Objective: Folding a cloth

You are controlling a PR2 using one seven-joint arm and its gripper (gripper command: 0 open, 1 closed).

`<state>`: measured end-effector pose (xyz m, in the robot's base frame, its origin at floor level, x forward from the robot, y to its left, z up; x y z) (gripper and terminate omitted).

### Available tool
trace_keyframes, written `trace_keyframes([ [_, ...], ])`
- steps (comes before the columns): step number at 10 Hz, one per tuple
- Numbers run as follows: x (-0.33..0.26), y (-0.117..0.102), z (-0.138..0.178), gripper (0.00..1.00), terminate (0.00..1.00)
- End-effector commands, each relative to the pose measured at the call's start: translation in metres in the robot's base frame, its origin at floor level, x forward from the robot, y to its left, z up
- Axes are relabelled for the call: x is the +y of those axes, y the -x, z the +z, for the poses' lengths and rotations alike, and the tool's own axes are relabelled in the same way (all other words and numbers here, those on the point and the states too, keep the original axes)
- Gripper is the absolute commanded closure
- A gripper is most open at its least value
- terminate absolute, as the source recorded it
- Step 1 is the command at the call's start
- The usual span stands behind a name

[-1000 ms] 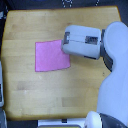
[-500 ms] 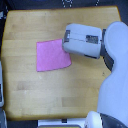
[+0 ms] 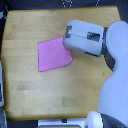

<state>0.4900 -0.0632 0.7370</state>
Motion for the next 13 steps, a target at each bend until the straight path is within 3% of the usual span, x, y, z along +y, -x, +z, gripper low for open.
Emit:
trace_keyframes([
  [1,-0.004,-0.009,0.035,1.0,0.0],
  [3,0.01,-0.002,0.049,1.0,0.0],
  [8,0.111,-0.01,0.072,1.0,0.0],
  [13,0.19,0.017,0.079,1.0,0.0],
])
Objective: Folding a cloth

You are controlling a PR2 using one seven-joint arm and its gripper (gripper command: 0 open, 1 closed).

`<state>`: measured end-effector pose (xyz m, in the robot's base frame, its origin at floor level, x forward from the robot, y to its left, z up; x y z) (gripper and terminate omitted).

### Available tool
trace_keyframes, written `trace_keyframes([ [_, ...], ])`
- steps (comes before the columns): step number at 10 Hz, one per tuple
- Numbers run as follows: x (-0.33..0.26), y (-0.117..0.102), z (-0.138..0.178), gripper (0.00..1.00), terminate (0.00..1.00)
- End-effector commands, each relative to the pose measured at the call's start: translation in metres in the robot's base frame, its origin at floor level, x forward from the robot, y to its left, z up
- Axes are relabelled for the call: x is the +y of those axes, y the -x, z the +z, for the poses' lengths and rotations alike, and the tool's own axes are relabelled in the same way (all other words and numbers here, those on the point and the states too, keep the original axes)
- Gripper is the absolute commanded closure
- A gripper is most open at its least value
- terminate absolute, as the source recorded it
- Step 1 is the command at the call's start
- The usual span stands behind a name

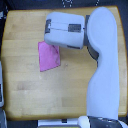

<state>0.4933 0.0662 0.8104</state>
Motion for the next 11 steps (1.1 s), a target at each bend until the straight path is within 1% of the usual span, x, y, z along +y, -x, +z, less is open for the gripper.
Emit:
trace_keyframes([
  [1,0.067,0.035,0.005,1.0,0.0],
  [2,0.071,0.039,0.004,1.0,0.0],
  [3,0.09,0.047,-0.002,1.0,0.0],
  [4,0.094,0.049,-0.004,1.0,0.0],
  [5,0.109,0.049,-0.013,1.0,0.0],
  [8,0.126,0.042,-0.028,1.0,0.0],
  [11,0.126,0.049,-0.037,1.0,0.0],
])
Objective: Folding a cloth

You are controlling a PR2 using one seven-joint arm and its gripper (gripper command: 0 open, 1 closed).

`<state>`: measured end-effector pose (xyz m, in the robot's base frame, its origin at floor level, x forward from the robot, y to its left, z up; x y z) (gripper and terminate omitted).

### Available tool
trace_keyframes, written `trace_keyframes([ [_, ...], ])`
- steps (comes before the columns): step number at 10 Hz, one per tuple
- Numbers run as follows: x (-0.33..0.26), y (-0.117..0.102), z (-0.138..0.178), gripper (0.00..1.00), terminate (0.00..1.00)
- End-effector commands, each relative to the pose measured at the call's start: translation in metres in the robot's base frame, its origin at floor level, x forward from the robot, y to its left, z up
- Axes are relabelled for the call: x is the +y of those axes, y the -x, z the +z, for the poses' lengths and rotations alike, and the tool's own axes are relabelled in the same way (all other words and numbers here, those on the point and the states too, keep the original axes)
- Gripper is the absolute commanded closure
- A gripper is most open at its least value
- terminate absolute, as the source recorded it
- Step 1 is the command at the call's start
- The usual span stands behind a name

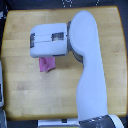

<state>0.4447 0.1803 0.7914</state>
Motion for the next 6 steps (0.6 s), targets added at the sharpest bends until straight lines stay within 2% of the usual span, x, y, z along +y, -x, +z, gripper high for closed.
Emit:
trace_keyframes([
  [1,0.0107,-0.0007,-0.0179,1.0,0.0],
  [6,0.0171,-0.0008,-0.0192,1.0,0.0],
])
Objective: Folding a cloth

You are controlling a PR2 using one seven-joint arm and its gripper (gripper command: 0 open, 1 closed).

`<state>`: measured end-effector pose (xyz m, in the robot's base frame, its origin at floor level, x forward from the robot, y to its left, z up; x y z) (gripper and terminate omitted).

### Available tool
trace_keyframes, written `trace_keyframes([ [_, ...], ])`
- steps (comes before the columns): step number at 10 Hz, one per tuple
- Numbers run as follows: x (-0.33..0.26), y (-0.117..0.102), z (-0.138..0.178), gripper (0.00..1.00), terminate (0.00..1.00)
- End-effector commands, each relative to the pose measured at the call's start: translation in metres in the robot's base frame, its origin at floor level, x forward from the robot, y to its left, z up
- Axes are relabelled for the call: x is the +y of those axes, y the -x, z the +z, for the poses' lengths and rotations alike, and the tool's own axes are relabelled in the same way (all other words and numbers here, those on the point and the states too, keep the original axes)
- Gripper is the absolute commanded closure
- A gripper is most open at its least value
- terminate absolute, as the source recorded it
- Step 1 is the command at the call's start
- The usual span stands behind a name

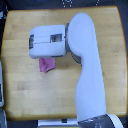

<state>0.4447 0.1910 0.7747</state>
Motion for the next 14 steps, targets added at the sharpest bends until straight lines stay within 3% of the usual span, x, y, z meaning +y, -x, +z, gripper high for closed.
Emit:
trace_keyframes([
  [1,0.007,-0.001,-0.002,0.0,0.0],
  [11,-0.004,-0.016,0.004,0.0,0.0],
  [14,-0.023,-0.039,0.027,0.0,0.0],
])
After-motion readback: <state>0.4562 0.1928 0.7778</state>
